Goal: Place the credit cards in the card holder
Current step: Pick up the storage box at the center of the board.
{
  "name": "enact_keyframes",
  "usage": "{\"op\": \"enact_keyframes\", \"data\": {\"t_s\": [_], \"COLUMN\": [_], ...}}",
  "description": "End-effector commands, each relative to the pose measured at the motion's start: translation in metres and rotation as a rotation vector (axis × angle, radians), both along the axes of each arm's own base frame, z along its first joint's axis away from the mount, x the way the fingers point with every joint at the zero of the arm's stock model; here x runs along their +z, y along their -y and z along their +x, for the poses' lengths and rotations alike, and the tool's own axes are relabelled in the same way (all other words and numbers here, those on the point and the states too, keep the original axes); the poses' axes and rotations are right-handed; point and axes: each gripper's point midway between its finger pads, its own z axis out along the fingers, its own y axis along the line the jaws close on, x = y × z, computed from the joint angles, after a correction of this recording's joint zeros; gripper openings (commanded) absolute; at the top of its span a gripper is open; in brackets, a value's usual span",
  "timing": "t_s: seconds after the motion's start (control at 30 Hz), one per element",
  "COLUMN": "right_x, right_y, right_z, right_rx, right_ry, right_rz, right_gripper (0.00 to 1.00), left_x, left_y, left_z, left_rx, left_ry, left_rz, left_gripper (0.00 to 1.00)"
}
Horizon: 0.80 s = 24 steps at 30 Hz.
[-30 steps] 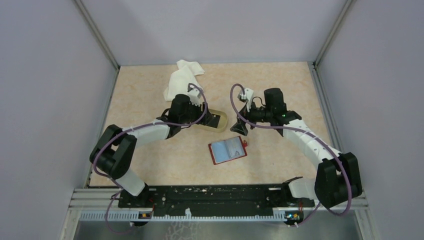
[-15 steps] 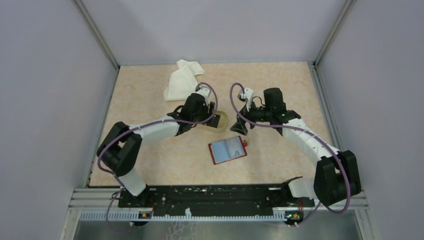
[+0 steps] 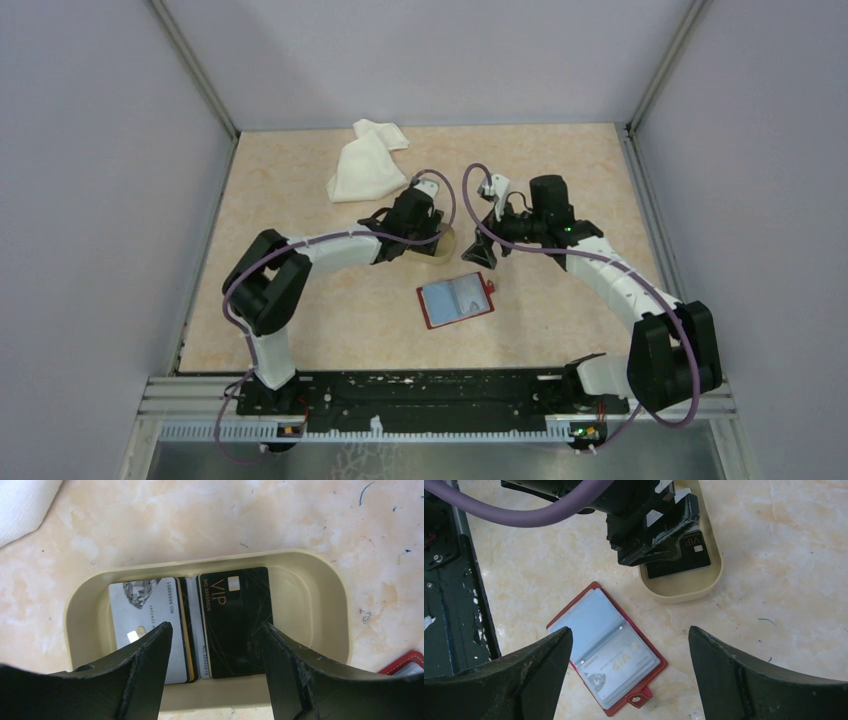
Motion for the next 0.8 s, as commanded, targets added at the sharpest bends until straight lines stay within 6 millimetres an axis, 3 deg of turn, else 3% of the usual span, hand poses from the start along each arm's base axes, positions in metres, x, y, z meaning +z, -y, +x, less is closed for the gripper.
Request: {"op": "enact_keyframes", "data": {"t_s": [0.0, 0.37, 0.77], "right_x": [0.025, 0.027, 0.039], "right_y": [-0.001, 0.001, 0.014], "right_z": [0.005, 0.006, 0.01], "right_rx": [0.004, -0.002, -0.039], "right_ry": [0.074, 0.079, 0.128], "right_rz": [0.041, 0.043, 0.055], "right_gripper": [0.85, 0.85, 0.86], "left_x": [0.003, -0.003, 0.058], "left_y": [0.015, 0.02, 0.0], "left_z": [0.003, 0.005, -0.02], "left_rx": [-0.019, -0.016, -0.09], "left_ry": [-0.012, -0.028, 0.146], "left_rz": [-0.008, -0.005, -0.109], "left_gripper": [0.72, 0.72, 0.75]}}
